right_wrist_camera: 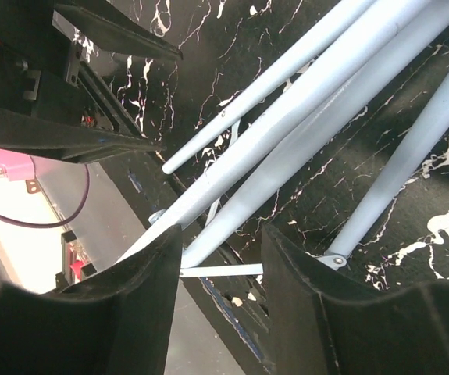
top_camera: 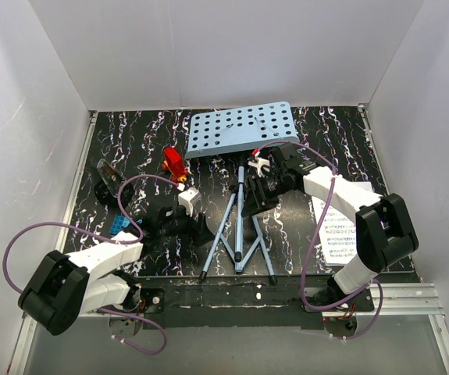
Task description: Pack up the instrument practice props
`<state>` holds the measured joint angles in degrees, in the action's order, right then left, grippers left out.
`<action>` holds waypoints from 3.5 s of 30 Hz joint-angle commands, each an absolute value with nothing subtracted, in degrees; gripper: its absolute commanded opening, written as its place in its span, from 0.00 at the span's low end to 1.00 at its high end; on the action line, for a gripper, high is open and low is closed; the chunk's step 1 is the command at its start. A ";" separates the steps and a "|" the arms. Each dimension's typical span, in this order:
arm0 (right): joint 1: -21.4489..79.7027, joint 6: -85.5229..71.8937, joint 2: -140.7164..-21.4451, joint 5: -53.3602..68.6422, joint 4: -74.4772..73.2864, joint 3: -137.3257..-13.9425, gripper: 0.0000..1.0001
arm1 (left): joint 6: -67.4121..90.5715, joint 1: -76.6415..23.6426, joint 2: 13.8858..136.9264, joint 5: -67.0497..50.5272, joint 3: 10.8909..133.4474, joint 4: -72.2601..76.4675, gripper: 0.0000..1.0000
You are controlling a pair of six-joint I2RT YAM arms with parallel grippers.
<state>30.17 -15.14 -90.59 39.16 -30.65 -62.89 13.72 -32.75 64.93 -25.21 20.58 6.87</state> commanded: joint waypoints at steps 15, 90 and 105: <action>31.29 -18.80 -89.39 24.78 -32.96 -65.91 0.92 | 13.71 -34.19 78.39 -34.80 23.81 12.48 0.37; 33.24 -18.13 -95.03 15.53 -36.30 -79.02 0.88 | 6.25 -26.99 69.70 -38.33 41.20 0.36 0.98; 21.71 -13.01 -80.60 -10.02 -61.97 -91.15 0.92 | 9.58 -7.21 71.45 -36.04 61.79 -19.94 0.98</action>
